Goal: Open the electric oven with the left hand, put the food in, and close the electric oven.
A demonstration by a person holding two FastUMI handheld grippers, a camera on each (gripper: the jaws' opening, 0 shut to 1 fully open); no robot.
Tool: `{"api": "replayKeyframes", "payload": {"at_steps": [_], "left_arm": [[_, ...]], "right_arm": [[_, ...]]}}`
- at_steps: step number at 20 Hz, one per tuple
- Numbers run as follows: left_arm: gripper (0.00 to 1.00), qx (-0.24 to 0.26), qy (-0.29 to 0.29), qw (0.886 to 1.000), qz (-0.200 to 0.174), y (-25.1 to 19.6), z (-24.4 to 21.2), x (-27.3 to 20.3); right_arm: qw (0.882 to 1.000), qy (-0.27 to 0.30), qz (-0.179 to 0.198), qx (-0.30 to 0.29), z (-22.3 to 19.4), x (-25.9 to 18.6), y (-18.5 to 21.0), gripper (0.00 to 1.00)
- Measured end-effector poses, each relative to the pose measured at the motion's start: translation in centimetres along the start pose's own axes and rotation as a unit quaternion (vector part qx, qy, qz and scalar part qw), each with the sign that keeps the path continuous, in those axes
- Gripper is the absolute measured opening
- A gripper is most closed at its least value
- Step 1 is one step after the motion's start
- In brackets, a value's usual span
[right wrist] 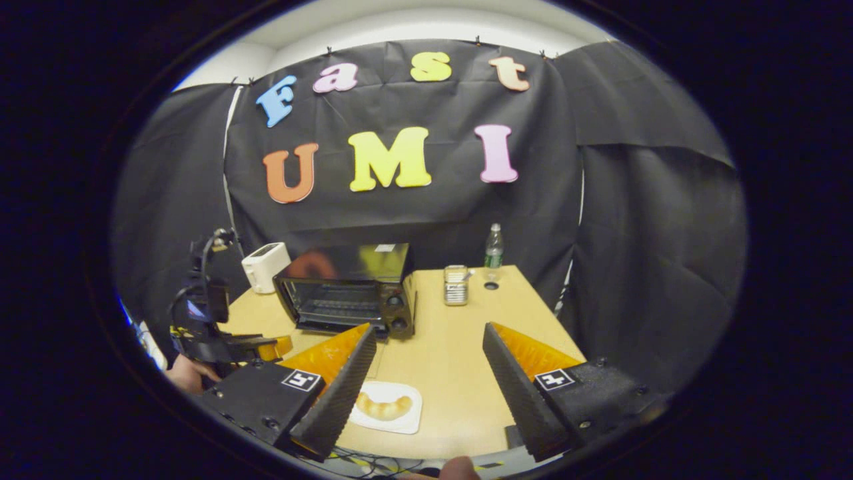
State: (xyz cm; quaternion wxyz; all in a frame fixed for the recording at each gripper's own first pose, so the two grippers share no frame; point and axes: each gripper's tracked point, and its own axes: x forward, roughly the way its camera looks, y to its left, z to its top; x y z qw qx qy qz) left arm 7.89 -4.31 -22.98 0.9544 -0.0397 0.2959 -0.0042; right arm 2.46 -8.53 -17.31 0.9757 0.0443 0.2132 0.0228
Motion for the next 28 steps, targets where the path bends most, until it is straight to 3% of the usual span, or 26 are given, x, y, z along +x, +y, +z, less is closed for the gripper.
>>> {"api": "replayKeyframes", "payload": {"at_steps": [5,12,15,21,24,28], "left_arm": [[0.94,0.015,-0.067,0.997,0.018,0.8,4.6,-5.5],[0.93,-0.028,-0.103,0.994,0.038,-0.3,8.4,-10.2],[0.93,-0.039,-0.118,0.991,0.049,-0.9,9.8,-11.8],[0.93,-0.053,-0.124,0.987,0.083,-0.6,9.7,-13.4],[0.93,-0.052,-0.122,0.988,0.081,-0.2,9.9,-13.4],[0.93,-0.047,-0.126,0.989,0.056,-0.2,10.4,-13.0]], "right_arm": [[0.994,0.086,0.025,0.060,-6.6,4.2,1.9,1.00],[0.978,0.185,0.048,0.077,-13.6,9.6,4.3,0.96],[0.967,0.238,0.048,0.082,-17.2,10.7,4.5,0.96],[0.937,0.320,0.043,0.133,-22.0,11.5,4.6,0.81],[0.917,0.351,0.033,0.186,-23.1,11.6,4.9,0.75],[0.905,0.361,0.012,0.225,-23.7,11.8,5.2,0.67]]}}
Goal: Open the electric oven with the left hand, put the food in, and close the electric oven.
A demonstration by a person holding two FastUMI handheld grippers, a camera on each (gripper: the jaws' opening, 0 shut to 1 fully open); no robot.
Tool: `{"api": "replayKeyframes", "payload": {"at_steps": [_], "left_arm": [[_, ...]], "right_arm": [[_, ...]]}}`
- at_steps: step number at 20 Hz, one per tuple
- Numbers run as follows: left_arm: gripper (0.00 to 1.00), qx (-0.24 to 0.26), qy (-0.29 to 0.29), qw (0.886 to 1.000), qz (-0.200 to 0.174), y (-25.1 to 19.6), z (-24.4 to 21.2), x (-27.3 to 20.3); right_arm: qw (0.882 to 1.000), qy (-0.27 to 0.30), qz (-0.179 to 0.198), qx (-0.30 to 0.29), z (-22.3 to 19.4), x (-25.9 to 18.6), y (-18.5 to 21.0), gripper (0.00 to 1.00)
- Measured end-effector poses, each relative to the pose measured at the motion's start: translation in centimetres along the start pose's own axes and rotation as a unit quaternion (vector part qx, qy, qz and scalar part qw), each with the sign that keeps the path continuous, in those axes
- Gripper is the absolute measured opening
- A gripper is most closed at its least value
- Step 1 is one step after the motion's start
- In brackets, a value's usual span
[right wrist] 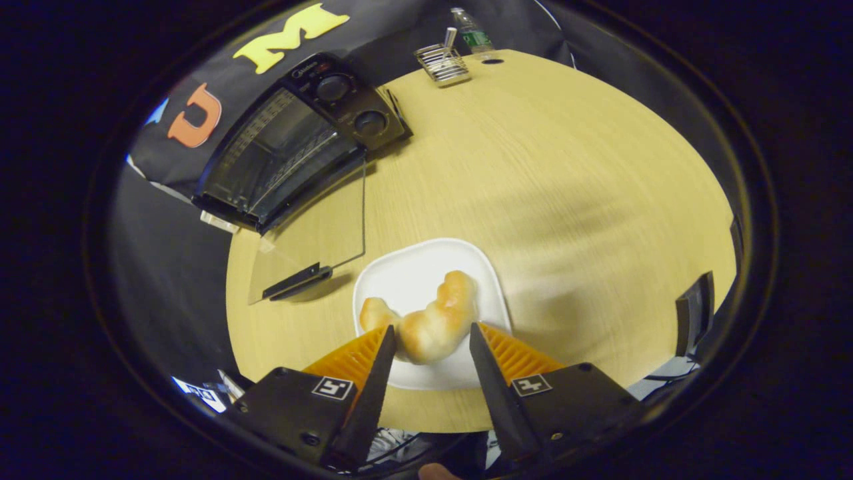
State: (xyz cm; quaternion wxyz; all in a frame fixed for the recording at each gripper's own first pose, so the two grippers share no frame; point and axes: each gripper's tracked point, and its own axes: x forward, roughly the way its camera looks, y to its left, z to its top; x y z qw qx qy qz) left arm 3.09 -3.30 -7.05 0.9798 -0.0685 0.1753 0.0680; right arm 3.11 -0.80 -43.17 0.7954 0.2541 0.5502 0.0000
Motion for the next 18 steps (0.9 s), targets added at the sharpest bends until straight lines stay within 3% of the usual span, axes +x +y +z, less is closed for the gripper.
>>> {"api": "replayKeyframes", "payload": {"at_steps": [3,6,10,14,18], "left_arm": [[0.93,-0.003,-0.002,1.000,-0.022,0.7,0.6,0.4],[0.93,-0.008,-0.007,0.999,-0.041,2.2,1.2,0.8],[0.93,-0.011,-0.003,0.998,-0.068,3.9,1.3,1.1],[0.95,0.001,-0.001,0.994,-0.107,4.3,1.3,1.9],[0.94,0.021,-0.010,0.989,-0.145,4.3,1.8,2.3]], "right_arm": [[0.999,0.002,-0.002,0.039,-0.3,0.4,0.0,0.61],[0.999,-0.003,-0.008,0.050,-0.4,0.7,0.0,0.39],[0.995,-0.012,-0.005,0.094,-0.9,-0.2,0.4,0.18],[0.989,-0.046,0.017,0.141,-1.4,-3.4,1.9,0.17],[0.973,-0.071,0.052,0.214,-1.7,-5.9,4.8,0.13]]}}
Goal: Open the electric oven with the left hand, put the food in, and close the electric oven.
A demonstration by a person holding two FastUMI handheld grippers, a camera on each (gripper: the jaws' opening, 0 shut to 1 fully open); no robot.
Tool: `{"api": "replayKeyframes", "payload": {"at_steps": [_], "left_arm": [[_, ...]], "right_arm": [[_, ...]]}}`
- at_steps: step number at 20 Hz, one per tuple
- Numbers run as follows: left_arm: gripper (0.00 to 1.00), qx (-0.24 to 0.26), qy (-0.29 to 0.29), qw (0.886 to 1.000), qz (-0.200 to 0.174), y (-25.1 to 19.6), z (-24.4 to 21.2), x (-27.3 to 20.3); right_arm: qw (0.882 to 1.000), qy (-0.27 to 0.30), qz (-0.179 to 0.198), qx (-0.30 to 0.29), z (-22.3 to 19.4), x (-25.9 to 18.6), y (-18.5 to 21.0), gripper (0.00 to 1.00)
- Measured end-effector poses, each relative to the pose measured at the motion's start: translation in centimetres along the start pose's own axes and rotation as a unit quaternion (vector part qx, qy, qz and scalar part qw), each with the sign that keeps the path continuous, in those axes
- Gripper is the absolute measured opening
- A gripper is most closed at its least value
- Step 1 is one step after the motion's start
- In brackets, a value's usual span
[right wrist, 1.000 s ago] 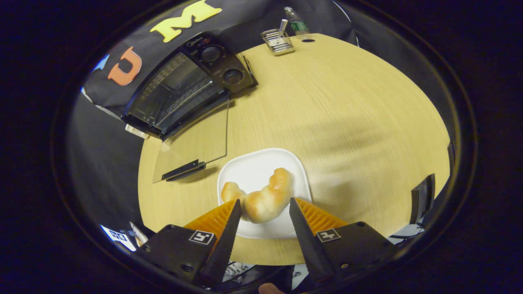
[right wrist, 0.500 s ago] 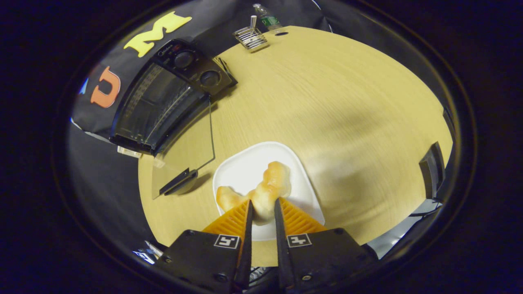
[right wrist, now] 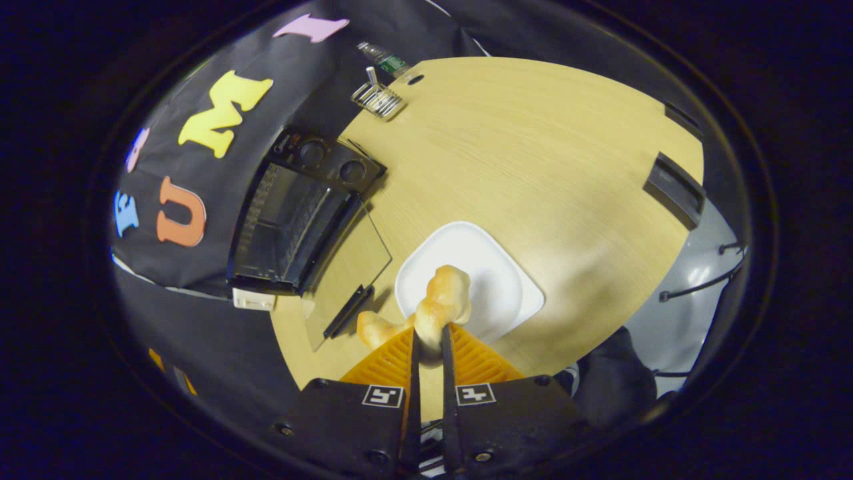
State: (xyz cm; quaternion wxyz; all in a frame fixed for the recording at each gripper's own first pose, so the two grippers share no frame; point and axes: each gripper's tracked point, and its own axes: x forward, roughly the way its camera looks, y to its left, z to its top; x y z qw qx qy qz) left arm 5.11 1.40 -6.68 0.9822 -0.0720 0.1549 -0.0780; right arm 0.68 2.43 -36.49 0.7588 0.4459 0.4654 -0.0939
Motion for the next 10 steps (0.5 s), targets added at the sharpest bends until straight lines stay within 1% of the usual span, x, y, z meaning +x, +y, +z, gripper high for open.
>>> {"api": "replayKeyframes", "payload": {"at_steps": [4,9,10], "left_arm": [[0.94,0.008,0.000,1.000,-0.020,0.7,0.2,0.0],[0.95,0.024,0.020,0.999,-0.022,2.3,-0.7,-1.0],[0.95,0.027,0.024,0.999,-0.020,2.8,-0.7,-1.3]], "right_arm": [[0.998,-0.019,0.047,0.039,-0.4,-0.5,4.4,0.14],[0.992,-0.041,0.104,0.054,1.3,2.8,11.2,0.15],[0.991,-0.046,0.115,0.057,1.8,3.6,12.6,0.13]]}}
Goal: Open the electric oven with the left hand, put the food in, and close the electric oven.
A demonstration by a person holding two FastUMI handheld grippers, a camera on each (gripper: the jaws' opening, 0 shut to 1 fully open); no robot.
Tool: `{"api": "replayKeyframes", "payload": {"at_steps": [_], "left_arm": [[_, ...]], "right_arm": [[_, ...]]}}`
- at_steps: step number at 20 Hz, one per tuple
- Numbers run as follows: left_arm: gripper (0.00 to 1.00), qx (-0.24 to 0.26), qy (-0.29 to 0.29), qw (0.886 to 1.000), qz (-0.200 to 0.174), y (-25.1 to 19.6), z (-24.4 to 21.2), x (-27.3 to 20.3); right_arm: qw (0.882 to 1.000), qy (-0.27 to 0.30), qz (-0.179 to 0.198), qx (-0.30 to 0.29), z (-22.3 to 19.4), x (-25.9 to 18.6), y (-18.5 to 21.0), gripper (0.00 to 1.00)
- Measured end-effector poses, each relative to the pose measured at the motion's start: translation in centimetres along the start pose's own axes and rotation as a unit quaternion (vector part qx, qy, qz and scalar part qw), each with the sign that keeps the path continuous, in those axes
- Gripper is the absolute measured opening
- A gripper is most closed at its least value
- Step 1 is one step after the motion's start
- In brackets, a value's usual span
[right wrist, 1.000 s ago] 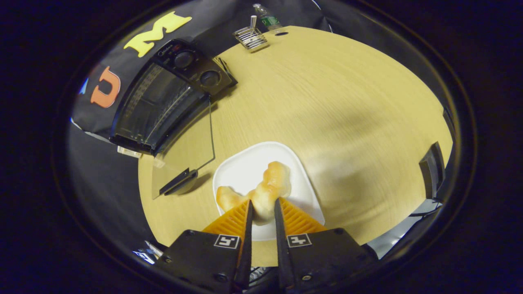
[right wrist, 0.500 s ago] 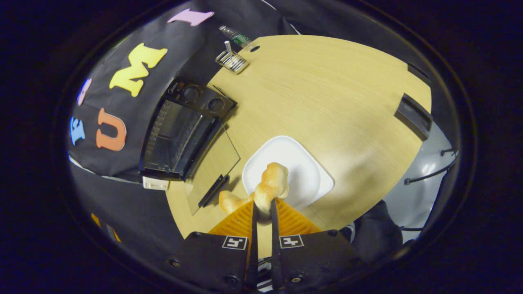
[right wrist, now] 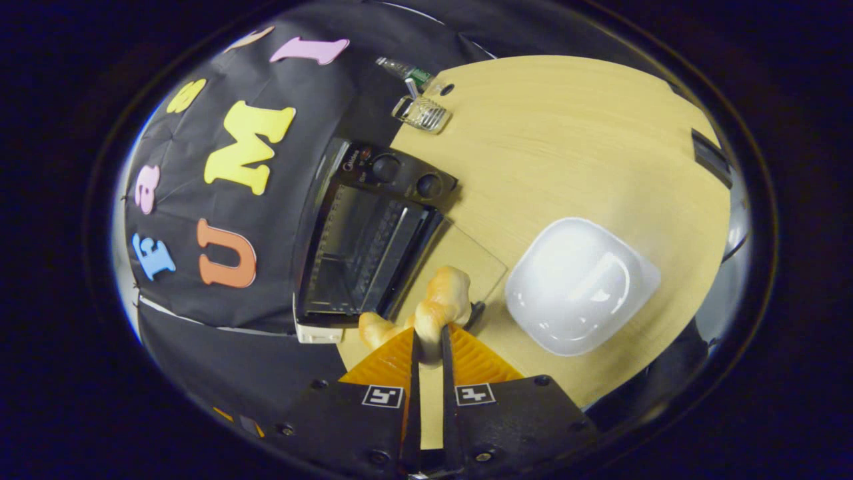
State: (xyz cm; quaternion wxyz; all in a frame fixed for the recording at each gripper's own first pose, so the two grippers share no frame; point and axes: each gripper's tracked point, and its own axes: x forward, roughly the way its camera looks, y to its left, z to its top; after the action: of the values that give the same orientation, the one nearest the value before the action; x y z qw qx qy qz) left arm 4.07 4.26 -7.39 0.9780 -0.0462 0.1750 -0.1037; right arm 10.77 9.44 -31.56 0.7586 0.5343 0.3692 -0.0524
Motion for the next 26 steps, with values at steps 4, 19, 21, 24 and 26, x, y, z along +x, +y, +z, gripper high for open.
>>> {"api": "replayKeyframes", "payload": {"at_steps": [4,19,21,24,26], "left_arm": [[0.95,0.016,0.012,1.000,0.023,2.4,-0.3,-0.7],[0.95,0.011,0.059,0.995,0.084,7.3,-1.7,-1.1],[0.95,0.010,0.061,0.995,0.085,7.4,-1.6,-1.0],[0.95,0.011,0.065,0.994,0.085,7.6,-1.7,-1.0],[0.95,0.010,0.064,0.994,0.083,7.6,-1.6,-1.0]], "right_arm": [[1.000,-0.005,0.023,0.020,0.3,4.8,3.0,0.15],[0.993,-0.063,0.063,0.073,4.9,16.9,9.2,0.12],[0.992,-0.067,0.072,0.077,4.9,17.6,9.5,0.15],[0.989,-0.064,0.076,0.107,4.7,18.5,9.2,0.17],[0.989,-0.061,0.070,0.114,4.6,18.9,8.9,0.24]]}}
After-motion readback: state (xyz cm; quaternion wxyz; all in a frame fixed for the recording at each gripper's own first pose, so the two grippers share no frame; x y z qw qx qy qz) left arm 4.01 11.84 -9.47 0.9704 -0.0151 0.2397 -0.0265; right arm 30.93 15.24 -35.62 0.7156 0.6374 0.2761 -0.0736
